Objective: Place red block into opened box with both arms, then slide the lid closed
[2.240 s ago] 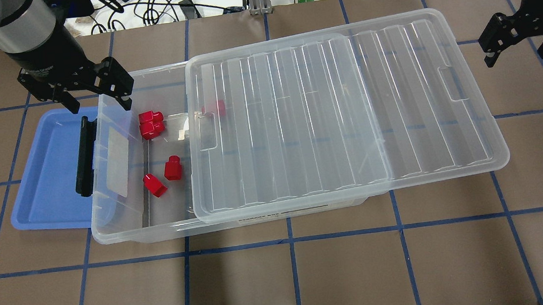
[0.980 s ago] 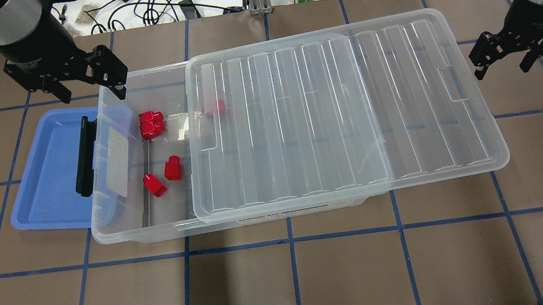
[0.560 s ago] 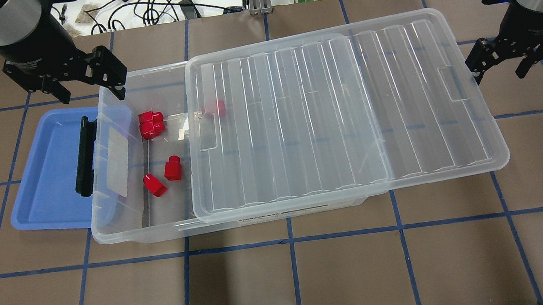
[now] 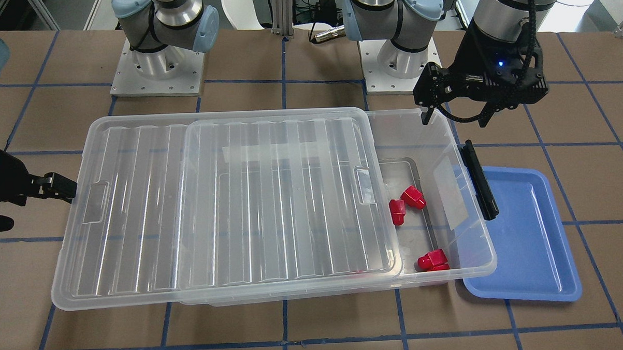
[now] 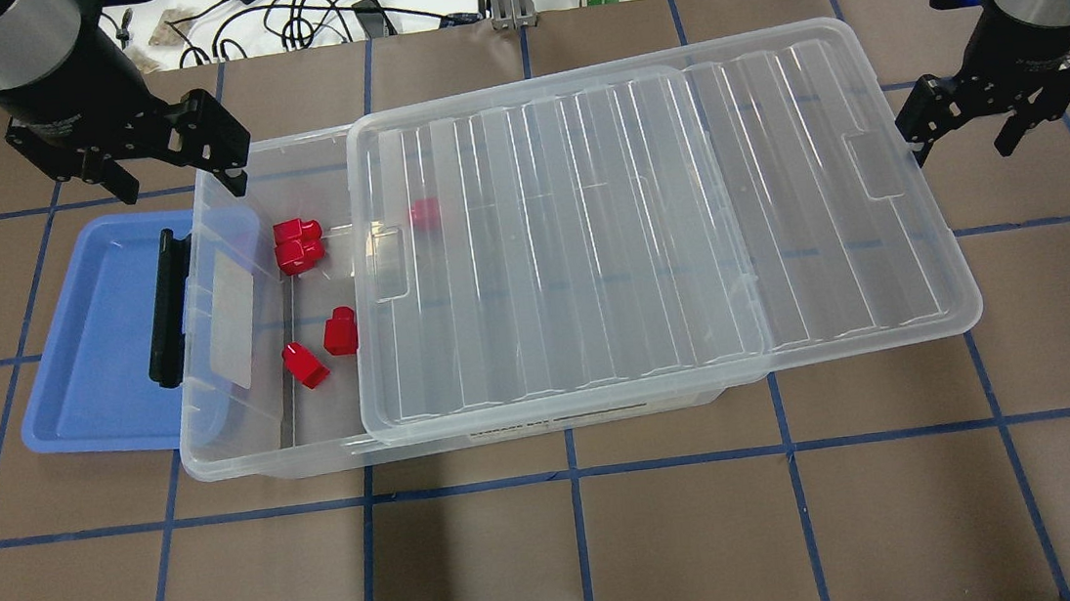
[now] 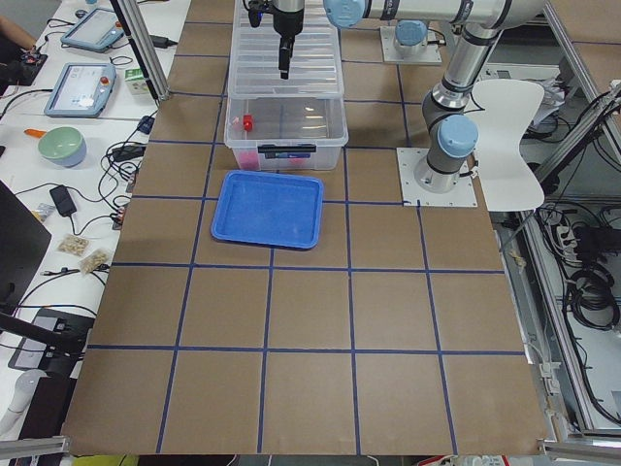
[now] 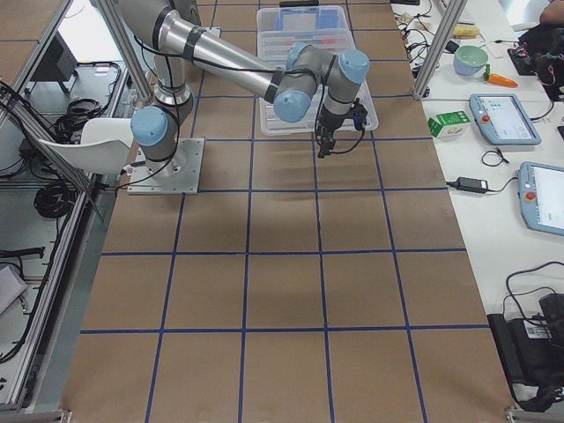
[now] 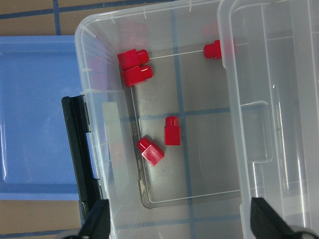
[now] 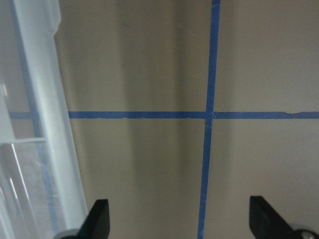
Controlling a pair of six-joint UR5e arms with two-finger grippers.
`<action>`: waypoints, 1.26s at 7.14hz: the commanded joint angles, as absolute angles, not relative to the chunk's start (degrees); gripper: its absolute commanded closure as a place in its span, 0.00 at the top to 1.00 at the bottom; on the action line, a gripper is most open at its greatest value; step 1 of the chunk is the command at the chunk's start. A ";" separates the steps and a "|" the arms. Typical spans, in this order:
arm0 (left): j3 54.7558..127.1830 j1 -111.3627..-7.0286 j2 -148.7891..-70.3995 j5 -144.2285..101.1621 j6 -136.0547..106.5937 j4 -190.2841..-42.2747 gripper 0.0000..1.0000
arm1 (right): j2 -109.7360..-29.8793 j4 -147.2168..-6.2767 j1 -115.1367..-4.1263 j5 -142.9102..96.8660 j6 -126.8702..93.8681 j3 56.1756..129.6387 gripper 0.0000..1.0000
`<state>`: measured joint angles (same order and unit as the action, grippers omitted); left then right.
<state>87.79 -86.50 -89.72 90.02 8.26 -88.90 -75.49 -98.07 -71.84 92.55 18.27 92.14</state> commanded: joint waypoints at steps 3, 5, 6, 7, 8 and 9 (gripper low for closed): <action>87.89 -86.40 -89.74 89.91 8.26 -88.95 1.00 | -75.50 -98.09 -74.96 92.11 12.33 92.11 1.00; 88.06 -86.40 -89.65 89.91 8.26 -88.86 1.00 | -75.50 -98.17 -77.24 92.11 9.25 92.11 1.00; 87.98 -86.40 -89.74 89.91 8.26 -88.86 1.00 | -75.50 -98.17 -78.56 92.11 7.49 92.11 1.00; 87.98 -86.40 -89.65 89.91 8.26 -88.86 1.00 | -75.50 -98.17 -79.53 92.02 5.90 92.11 1.00; 88.07 -86.40 -89.65 89.91 8.26 -88.86 1.00 | -75.50 -98.26 -79.98 91.85 5.45 92.11 1.00; 88.07 -86.40 -89.74 89.91 8.26 -88.86 1.00 | -75.50 -98.26 -80.50 89.67 3.80 92.11 1.00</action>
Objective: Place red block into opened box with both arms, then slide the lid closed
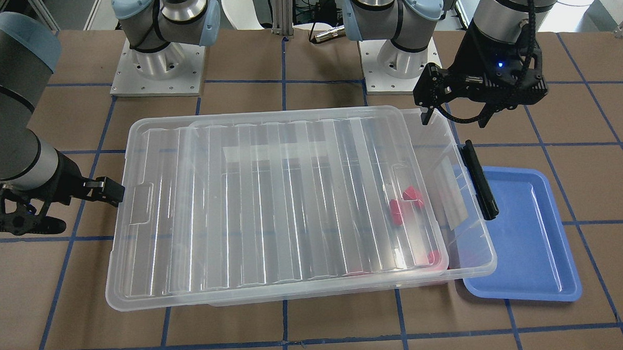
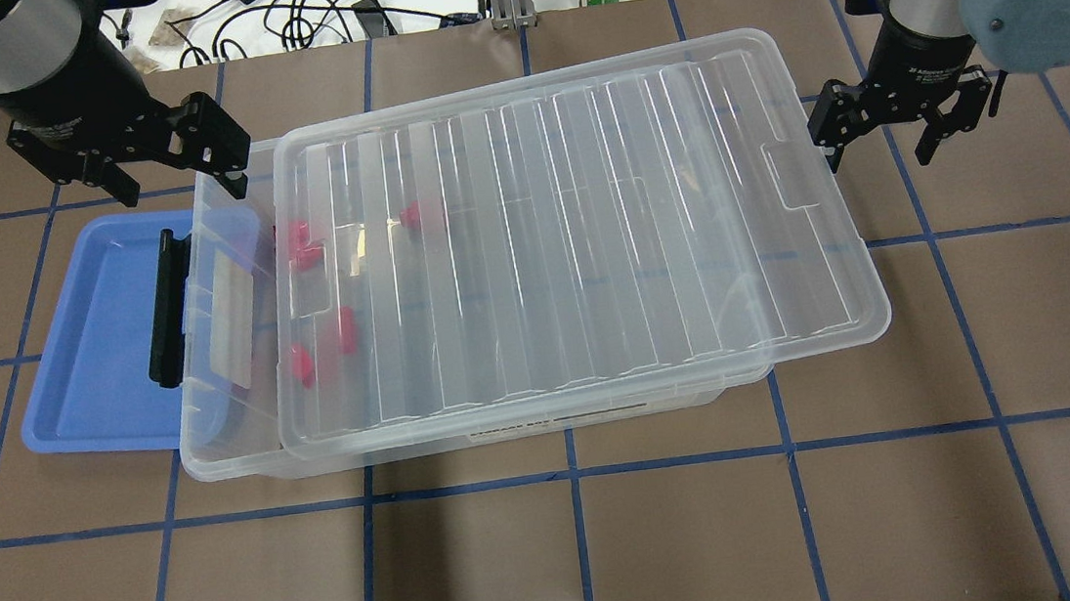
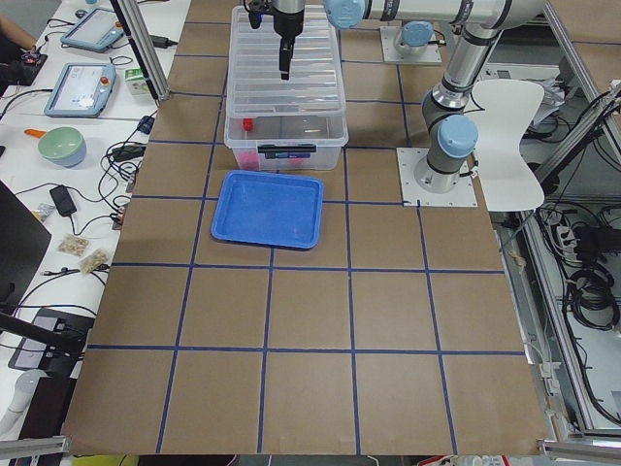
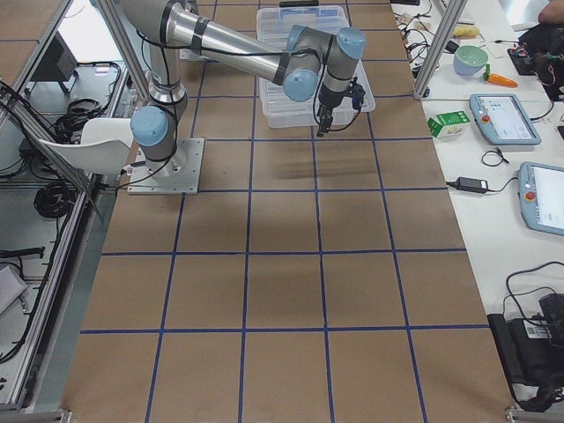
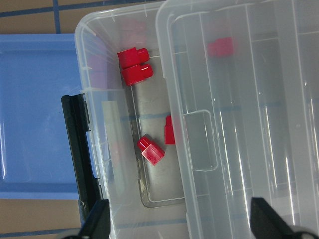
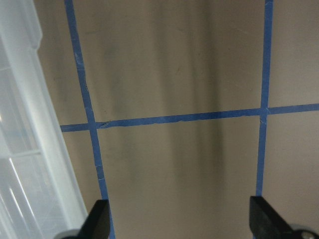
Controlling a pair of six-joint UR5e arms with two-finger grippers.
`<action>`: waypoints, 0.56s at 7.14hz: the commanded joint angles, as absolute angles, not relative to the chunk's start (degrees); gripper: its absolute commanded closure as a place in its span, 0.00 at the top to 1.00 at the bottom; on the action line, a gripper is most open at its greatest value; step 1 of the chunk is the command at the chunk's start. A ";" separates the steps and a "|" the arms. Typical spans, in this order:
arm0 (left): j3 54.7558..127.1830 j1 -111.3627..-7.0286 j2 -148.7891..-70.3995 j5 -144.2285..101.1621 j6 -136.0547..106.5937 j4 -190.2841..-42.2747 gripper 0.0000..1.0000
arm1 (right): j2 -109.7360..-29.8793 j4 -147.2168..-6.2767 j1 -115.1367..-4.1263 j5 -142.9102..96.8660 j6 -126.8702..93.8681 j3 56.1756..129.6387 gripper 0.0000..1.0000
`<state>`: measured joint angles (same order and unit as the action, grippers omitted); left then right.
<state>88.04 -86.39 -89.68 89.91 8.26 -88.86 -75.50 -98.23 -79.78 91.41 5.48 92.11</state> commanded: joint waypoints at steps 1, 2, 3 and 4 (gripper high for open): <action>88.24 -86.40 -89.65 89.91 8.35 -88.86 1.00 | -75.24 -98.26 -81.55 89.47 1.87 91.94 1.00; 88.24 -86.40 -89.65 89.91 8.26 -88.86 1.00 | -75.23 -98.26 -82.43 89.47 1.32 91.93 1.00; 88.24 -86.40 -89.74 89.91 8.35 -88.86 1.00 | -75.23 -98.26 -82.79 89.47 0.80 92.02 1.00; 88.24 -86.40 -89.74 89.83 8.26 -88.86 1.00 | -75.23 -98.26 -83.14 89.39 -0.51 92.02 1.00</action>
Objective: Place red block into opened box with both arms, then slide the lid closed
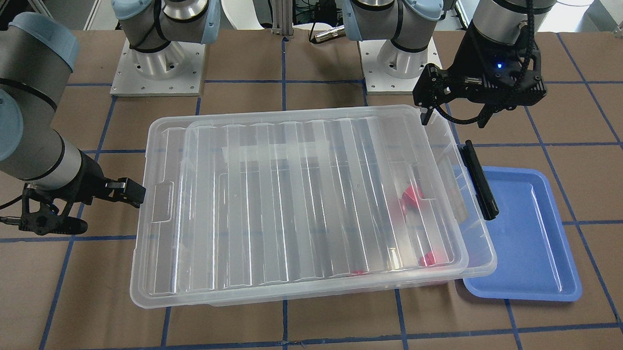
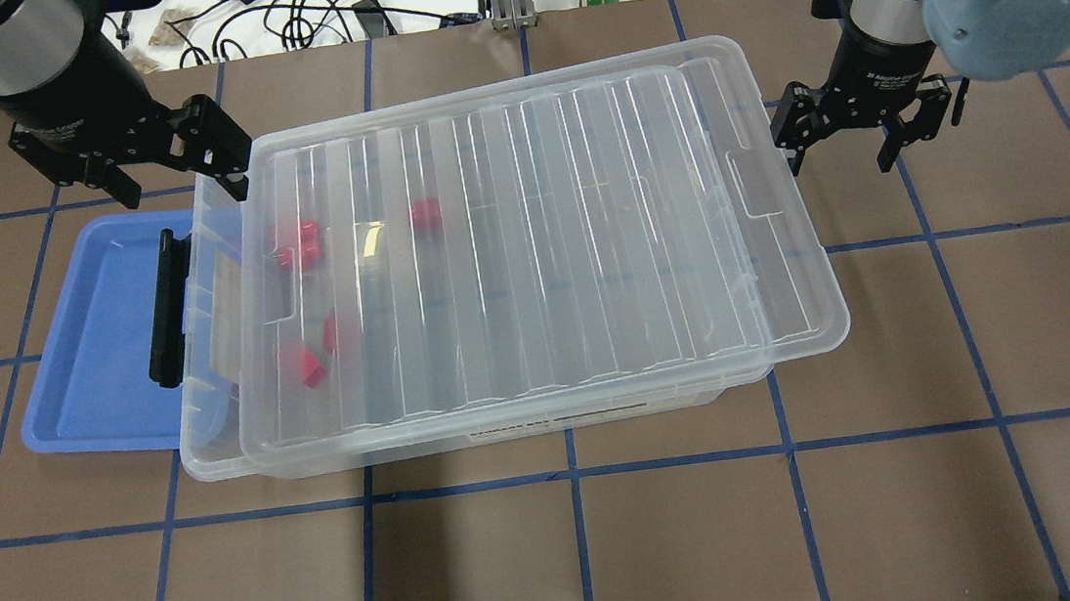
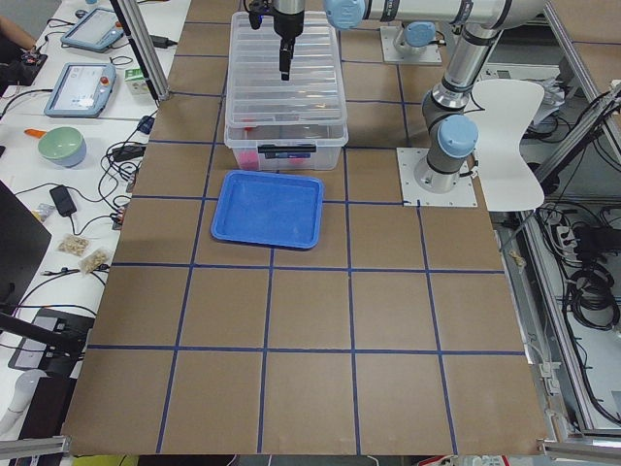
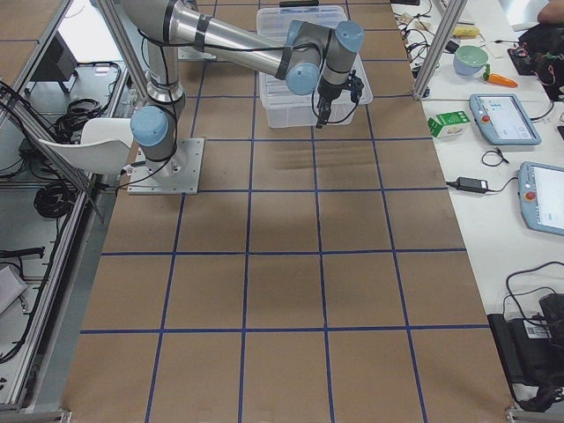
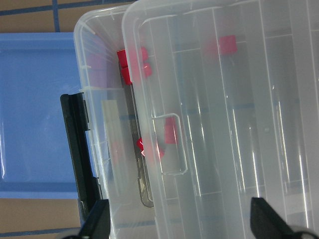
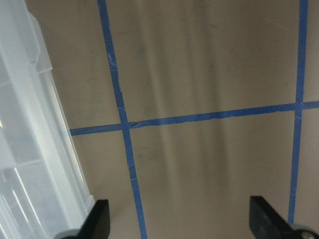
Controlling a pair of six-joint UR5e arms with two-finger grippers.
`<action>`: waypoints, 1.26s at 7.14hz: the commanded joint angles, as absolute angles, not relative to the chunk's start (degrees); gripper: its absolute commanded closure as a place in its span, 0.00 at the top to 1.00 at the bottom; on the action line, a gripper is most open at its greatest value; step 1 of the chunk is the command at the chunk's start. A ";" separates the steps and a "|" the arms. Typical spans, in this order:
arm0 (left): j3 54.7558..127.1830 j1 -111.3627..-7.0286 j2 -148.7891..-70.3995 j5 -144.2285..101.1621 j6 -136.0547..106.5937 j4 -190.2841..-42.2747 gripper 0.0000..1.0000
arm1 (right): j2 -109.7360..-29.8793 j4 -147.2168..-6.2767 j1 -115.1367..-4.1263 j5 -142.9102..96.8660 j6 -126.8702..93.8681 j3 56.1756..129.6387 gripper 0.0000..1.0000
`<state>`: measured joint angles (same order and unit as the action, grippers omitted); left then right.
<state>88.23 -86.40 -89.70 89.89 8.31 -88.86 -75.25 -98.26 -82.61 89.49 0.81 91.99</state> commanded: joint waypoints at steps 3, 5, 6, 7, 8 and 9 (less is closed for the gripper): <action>88.33 -86.40 -89.74 89.83 8.26 -88.86 1.00 | -75.15 -98.35 -83.93 89.12 -0.97 91.76 1.00; 88.33 -86.40 -89.65 89.82 8.26 -88.86 1.00 | -75.15 -98.26 -84.02 89.12 -0.97 91.58 1.00; 88.50 -86.40 -89.65 89.82 8.26 -88.86 1.00 | -75.41 -98.26 -84.02 89.12 -0.97 91.32 1.00; 88.51 -86.31 -89.65 89.91 8.26 -88.77 1.00 | -76.28 -98.00 -84.02 89.38 -0.97 90.45 1.00; 88.51 -86.40 -89.65 89.83 8.26 -88.77 1.00 | -79.16 -94.34 -84.02 89.38 -0.97 89.05 1.00; 88.51 -86.40 -89.65 89.91 8.26 -88.77 1.00 | -82.58 -90.74 -84.11 89.38 -1.05 87.90 1.00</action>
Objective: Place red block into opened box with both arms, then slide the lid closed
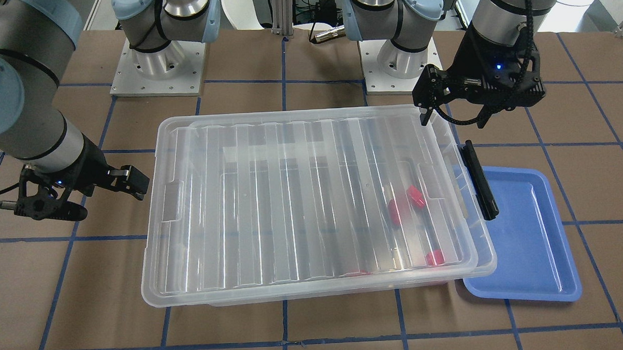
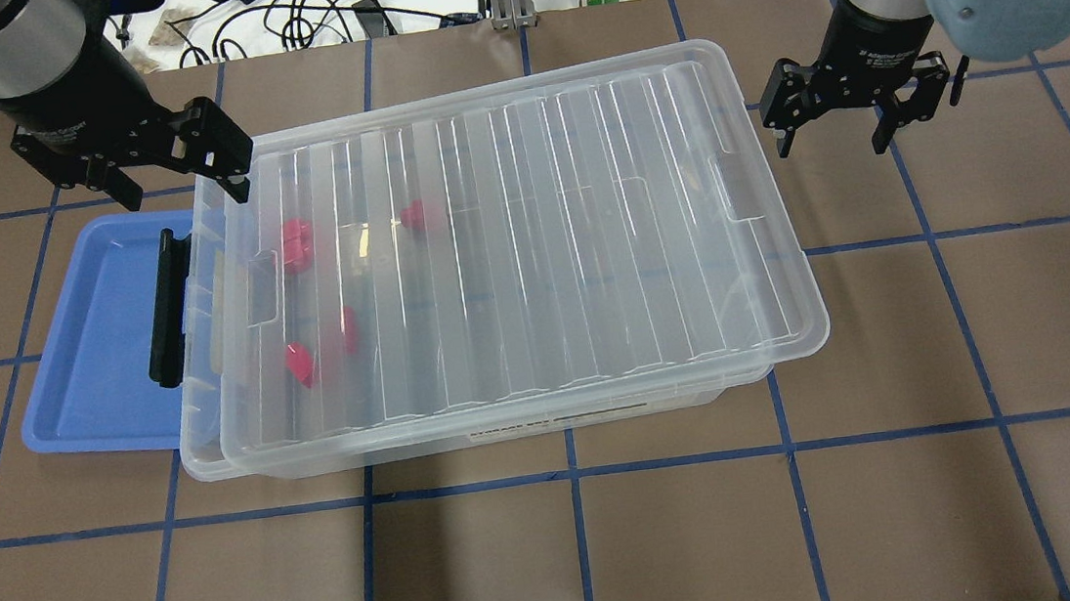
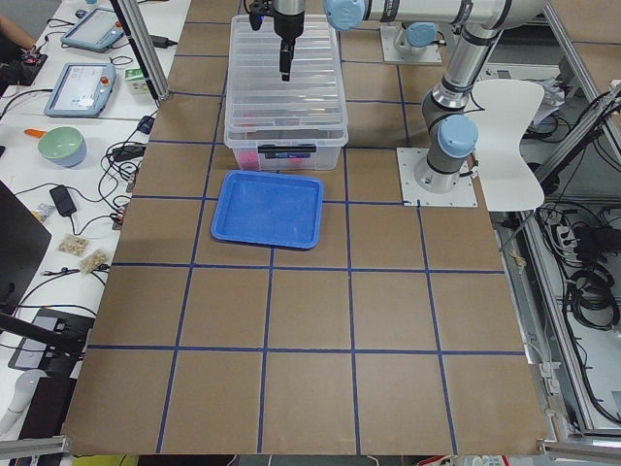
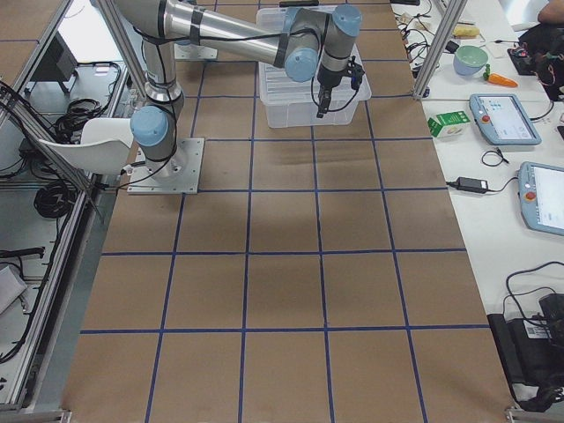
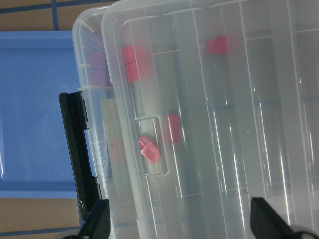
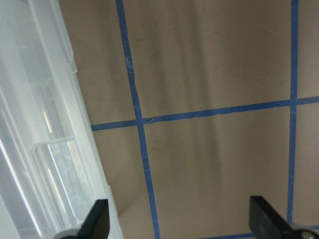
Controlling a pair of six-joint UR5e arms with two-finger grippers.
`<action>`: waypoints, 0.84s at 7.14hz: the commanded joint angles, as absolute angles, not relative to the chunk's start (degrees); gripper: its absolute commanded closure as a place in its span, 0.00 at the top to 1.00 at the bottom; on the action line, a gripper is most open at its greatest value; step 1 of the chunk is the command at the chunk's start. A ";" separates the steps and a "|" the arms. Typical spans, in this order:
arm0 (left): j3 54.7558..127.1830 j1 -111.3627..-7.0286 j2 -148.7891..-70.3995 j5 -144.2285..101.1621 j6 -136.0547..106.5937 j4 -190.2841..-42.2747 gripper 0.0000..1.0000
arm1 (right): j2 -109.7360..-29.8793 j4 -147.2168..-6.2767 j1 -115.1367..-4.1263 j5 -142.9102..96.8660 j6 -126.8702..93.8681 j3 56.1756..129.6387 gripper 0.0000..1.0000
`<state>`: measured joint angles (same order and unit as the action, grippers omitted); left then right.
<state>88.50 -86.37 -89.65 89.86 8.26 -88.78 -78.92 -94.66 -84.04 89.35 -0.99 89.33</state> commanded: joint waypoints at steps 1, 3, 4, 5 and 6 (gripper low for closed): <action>88.42 -86.40 -89.65 89.83 8.26 -88.77 1.00 | -86.27 -85.92 -84.11 89.38 -1.05 87.11 1.00; 88.42 -86.40 -89.65 89.91 8.26 -88.77 1.00 | -91.74 -80.18 -84.90 89.47 -1.92 87.19 1.00; 88.59 -86.40 -89.65 90.00 8.35 -88.86 1.00 | -91.93 -80.07 -86.73 89.21 -4.72 87.19 1.00; 87.98 -86.40 -89.74 90.26 8.35 -88.94 1.00 | -91.59 -80.68 -89.36 89.38 -8.31 88.06 1.00; 87.72 -86.40 -89.91 90.79 8.26 -89.38 1.00 | -91.58 -80.51 -89.65 89.38 -7.57 88.24 1.00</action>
